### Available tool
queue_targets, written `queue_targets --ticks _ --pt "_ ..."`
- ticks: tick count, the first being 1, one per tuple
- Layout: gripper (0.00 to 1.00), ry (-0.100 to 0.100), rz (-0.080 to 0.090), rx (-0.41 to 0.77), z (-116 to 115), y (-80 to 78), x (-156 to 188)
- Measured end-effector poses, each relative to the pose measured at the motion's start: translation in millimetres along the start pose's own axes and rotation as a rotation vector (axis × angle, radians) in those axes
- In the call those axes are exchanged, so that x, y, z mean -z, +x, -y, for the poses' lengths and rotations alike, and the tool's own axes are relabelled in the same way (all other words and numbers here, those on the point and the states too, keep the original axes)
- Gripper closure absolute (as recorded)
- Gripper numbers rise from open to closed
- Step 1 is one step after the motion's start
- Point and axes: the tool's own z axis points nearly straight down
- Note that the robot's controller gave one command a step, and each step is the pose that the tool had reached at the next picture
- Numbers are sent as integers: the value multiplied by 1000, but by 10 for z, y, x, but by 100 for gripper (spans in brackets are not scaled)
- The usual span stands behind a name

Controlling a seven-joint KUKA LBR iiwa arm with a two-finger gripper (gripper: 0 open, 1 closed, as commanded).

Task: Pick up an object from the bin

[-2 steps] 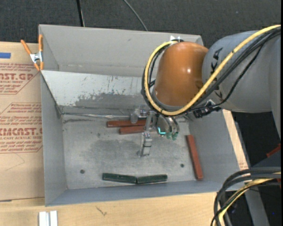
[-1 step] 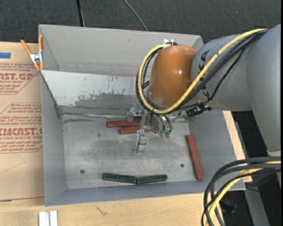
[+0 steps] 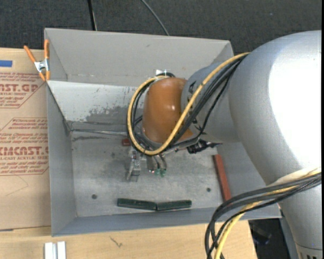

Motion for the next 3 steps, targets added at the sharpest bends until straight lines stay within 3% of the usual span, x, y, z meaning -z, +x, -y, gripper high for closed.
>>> queue_targets --ticks 1,2,3 --pt "100 0 0 0 1 0 0" --pt "0 -1 8 284 -267 -310 681" --pt "0 0 2 282 -258 -293 654"
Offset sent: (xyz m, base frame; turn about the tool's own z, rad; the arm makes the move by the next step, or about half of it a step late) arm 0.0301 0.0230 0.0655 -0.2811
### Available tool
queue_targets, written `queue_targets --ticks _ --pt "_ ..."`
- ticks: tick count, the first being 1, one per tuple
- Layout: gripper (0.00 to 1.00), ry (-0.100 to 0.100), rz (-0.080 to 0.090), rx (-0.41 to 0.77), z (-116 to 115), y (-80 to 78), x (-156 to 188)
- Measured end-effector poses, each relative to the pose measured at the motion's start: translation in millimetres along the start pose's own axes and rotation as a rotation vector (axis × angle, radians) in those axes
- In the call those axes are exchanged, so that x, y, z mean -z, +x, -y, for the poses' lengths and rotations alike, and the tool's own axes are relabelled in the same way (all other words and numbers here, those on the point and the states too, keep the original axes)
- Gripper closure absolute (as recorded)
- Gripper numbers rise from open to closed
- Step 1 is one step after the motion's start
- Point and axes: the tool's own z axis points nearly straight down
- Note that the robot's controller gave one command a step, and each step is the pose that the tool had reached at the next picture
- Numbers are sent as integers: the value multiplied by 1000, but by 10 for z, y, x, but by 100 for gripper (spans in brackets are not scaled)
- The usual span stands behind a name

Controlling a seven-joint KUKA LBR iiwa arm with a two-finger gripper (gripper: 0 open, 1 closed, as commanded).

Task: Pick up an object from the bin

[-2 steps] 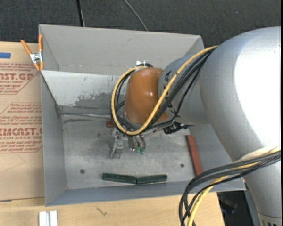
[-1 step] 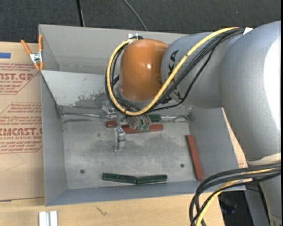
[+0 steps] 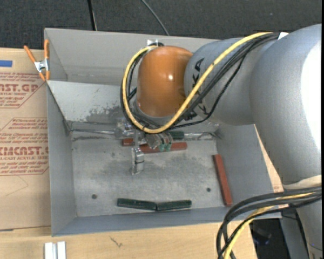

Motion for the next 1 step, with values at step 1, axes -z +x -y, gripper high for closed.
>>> queue_targets --ticks 1 --pt "0 -1 5 75 271 88 -248"
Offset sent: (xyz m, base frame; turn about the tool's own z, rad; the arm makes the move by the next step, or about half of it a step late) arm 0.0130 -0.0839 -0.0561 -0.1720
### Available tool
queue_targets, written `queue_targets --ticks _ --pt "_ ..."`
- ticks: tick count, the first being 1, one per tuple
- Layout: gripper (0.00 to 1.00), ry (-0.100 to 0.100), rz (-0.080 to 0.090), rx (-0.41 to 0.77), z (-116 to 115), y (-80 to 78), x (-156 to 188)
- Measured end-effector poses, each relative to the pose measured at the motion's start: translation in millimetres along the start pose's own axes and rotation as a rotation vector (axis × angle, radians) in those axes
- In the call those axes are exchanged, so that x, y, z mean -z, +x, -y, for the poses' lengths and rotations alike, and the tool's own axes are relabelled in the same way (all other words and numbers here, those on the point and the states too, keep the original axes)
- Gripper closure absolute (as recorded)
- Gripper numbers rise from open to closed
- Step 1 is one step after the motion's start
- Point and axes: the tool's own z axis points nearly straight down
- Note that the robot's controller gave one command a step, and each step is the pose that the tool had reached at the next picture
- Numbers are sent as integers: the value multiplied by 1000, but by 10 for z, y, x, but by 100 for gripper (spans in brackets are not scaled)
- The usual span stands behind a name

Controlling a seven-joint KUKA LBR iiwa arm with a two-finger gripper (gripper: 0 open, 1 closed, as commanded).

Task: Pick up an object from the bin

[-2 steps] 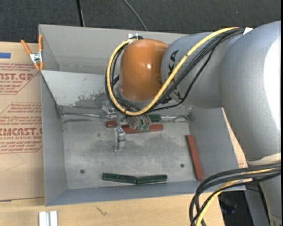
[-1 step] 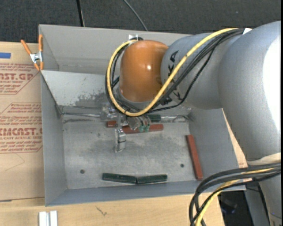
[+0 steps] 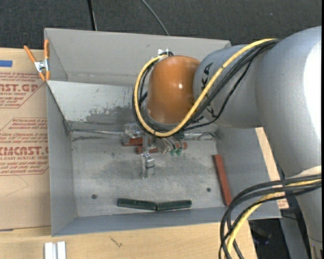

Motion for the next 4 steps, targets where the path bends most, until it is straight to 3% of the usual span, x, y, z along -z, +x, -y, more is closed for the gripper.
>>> queue_targets --ticks 1,2,3,4 --pt "0 1 -5 98 521 35 -283" --pt "100 3 1 57 484 28 -376" --pt "0 1 -4 57 478 45 -395" --pt "100 1 6 56 479 16 -363"
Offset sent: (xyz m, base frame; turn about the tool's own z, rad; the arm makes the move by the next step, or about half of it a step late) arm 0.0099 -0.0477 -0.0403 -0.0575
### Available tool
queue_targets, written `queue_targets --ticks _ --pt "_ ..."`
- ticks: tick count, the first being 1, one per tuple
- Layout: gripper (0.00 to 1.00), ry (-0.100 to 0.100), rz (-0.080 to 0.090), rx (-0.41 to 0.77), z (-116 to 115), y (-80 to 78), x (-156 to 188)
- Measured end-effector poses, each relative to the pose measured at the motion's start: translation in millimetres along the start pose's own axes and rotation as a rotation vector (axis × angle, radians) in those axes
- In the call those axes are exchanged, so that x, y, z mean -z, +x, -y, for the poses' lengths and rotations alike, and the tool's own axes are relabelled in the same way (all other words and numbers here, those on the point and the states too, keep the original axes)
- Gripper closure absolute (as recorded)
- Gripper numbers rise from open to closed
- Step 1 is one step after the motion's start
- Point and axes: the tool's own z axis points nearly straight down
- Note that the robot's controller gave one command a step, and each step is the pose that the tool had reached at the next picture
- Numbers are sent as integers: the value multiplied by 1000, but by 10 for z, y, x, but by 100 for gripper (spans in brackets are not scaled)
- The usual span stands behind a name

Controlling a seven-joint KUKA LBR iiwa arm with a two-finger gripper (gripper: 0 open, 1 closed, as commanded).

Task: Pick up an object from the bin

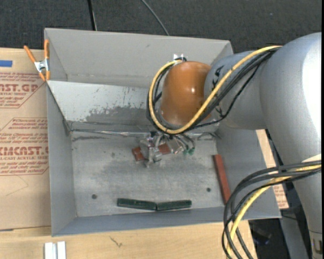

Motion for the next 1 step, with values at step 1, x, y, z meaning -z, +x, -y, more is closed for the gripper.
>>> queue_targets --ticks 1 --pt "0 -1 -10 0 0 30 -32"
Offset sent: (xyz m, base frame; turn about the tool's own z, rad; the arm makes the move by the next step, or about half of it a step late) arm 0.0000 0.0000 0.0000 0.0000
